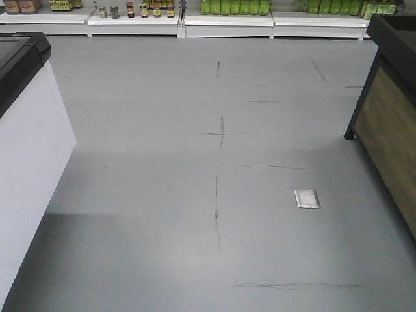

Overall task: Pick three apples into basket with both arms
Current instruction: 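Drive the base forward across the floor toward the fruit tables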

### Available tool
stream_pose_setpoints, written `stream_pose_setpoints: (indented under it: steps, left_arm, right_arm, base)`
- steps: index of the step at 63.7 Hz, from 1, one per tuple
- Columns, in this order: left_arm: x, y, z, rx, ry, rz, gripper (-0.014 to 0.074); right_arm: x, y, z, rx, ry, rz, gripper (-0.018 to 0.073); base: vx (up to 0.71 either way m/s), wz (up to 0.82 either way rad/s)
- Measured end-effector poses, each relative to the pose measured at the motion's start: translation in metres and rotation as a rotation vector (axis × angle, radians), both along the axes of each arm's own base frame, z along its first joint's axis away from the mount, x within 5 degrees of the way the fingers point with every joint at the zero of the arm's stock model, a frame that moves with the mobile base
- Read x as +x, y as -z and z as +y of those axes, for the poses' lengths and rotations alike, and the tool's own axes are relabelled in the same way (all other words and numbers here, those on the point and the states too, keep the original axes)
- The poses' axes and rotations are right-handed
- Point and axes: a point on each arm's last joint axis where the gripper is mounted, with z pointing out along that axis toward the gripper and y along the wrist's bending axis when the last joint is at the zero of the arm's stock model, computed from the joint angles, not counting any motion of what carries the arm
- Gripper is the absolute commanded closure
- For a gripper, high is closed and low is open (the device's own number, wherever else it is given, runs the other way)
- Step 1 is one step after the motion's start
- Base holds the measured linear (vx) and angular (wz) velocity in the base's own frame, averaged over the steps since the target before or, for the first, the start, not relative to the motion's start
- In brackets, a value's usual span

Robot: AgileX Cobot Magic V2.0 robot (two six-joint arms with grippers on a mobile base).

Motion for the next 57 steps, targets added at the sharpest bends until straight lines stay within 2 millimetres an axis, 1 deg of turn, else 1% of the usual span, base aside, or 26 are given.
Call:
stream_pose_setpoints:
  steps: [31,57]
  left_arm:
    - [0.0,0.0,0.0,0.0,0.0,0.0,0.0603]
    - [0.0,0.0,0.0,0.0,0.0,0.0,0.0603]
  right_arm:
    - [0.0,0.0,0.0,0.0,0.0,0.0,0.0568]
    - [0.0,0.0,0.0,0.0,0.0,0.0,0.0568]
  base:
    - [0.02,0.0]
    - [0.12,0.0]
